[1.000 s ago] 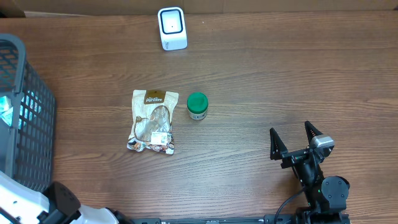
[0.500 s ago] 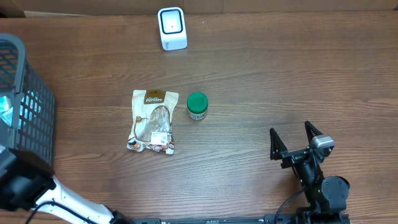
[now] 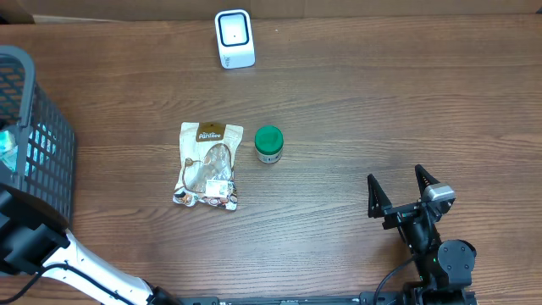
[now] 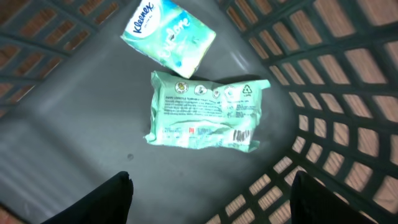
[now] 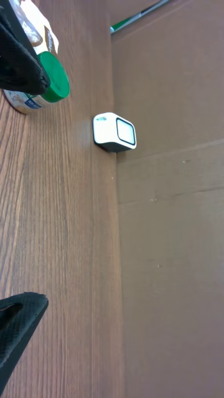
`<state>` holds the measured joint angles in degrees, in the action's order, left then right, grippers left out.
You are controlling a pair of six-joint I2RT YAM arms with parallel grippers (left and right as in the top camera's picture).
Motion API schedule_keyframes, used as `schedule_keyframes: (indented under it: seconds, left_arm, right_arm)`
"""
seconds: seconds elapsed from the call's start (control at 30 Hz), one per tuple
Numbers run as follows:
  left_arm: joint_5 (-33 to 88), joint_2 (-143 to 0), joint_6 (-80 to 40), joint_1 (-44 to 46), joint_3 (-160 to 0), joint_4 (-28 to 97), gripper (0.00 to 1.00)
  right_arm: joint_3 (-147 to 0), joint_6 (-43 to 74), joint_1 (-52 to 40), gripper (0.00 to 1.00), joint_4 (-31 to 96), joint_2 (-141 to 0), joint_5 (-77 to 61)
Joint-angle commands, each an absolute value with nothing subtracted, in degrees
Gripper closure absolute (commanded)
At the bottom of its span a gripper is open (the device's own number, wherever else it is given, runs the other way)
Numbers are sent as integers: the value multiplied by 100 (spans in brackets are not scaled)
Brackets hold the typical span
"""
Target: Scan the item barcode
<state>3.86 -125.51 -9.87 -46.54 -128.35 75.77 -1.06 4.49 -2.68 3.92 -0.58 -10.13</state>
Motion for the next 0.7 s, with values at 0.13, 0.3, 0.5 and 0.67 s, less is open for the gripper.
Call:
schedule_keyframes:
  seconds: [0.13,0.3,0.5,0.67]
  left_arm:
    - [432,-12645,-701,-4692,-11845,6766,36]
    - [403,-12645,-410,-4698,-11334,6040,35]
    - [388,-12726,-377,-4766,-11214,5677,34]
    - [-34,-13034,-502,-4801,-11212,5878,37]
  right_arm:
    - [-45,443,-294,0,357,-16,-1017]
    - [-45,443,-294,0,357,-16,-1017]
    - [-45,445,-294,0,357,-16,-1017]
    - [-45,443,-294,0,357,-16,-1017]
